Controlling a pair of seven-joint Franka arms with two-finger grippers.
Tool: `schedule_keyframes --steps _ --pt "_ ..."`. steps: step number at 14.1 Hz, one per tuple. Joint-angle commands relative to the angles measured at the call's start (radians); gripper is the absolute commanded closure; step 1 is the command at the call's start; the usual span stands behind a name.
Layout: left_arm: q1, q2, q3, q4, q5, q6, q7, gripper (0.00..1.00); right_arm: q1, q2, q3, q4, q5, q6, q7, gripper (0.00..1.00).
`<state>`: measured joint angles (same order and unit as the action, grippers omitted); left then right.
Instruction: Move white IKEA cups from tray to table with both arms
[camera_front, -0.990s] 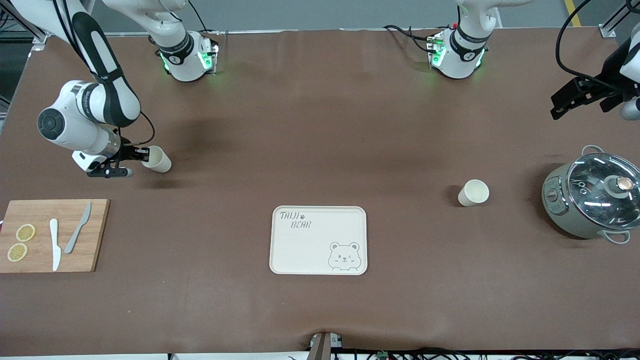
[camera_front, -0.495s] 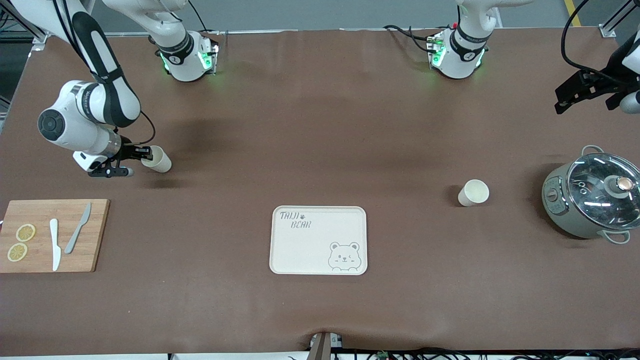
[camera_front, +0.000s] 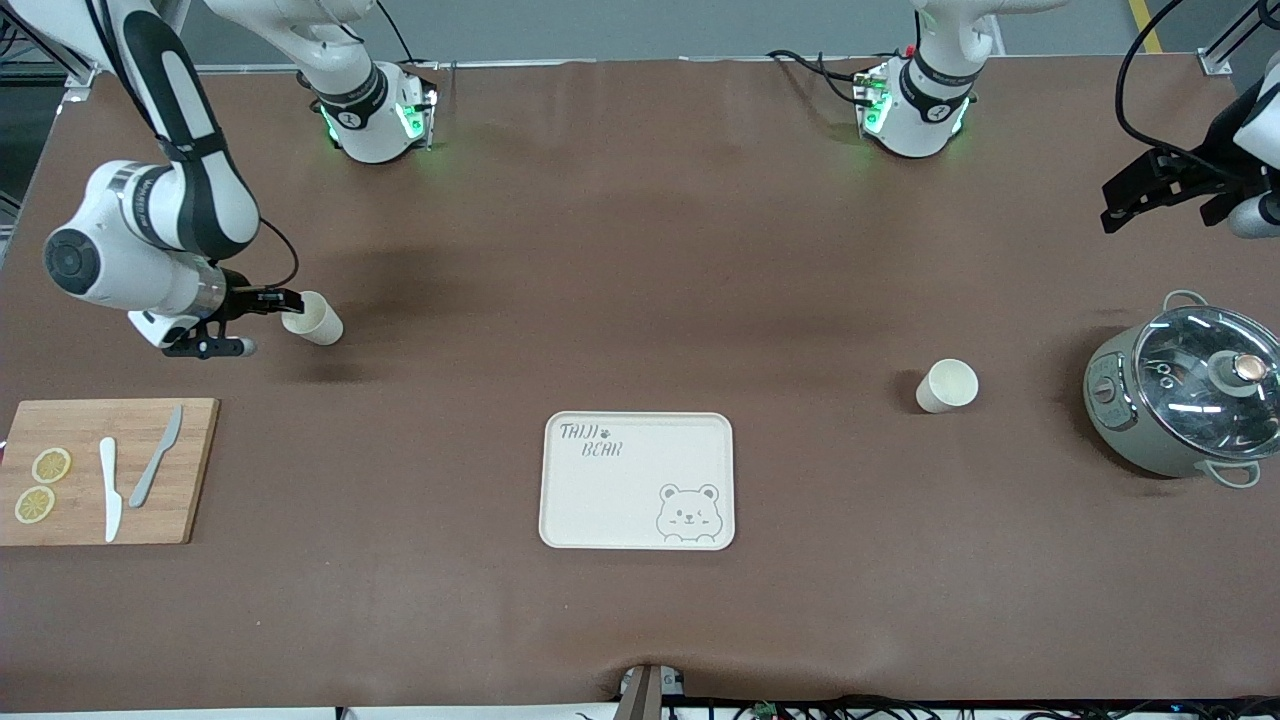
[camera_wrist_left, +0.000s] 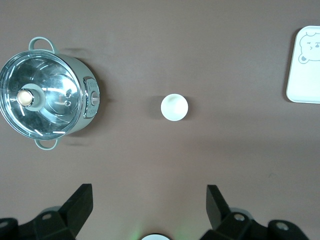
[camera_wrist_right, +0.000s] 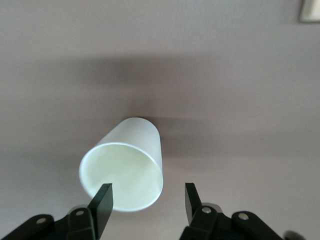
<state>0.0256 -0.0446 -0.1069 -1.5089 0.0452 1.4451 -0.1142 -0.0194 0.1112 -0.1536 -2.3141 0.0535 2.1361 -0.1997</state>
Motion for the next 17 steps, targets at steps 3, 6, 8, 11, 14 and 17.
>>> schedule_keyframes --steps 3,6,8,11,14,17 --pt "-0.004 -0.015 0.01 -0.005 -0.018 -0.019 0.033 0.0 -0.011 -0.018 -0.001 0.177 -0.021 -0.12 0.029 0.36" --pt "-0.006 -0.015 0.01 -0.007 -0.019 -0.02 0.031 0.0 -0.005 -0.039 0.003 0.306 -0.009 -0.212 0.02 0.36" --pt "-0.006 -0.017 0.004 -0.007 -0.024 -0.019 0.031 0.0 0.012 -0.082 0.012 0.337 -0.006 -0.219 0.025 0.36" --pt "-0.006 -0.015 0.004 -0.007 -0.064 -0.017 0.03 0.0 0.048 -0.097 0.014 0.456 -0.007 -0.293 0.026 0.33" --pt "-0.007 -0.02 0.001 -0.011 -0.053 -0.02 0.021 0.0 0.069 -0.096 0.014 0.581 -0.009 -0.412 0.031 0.22" --pt "-0.009 -0.029 0.0 -0.025 -0.051 -0.02 0.019 0.0 0.075 -0.11 0.014 0.636 -0.009 -0.447 0.031 0.22"
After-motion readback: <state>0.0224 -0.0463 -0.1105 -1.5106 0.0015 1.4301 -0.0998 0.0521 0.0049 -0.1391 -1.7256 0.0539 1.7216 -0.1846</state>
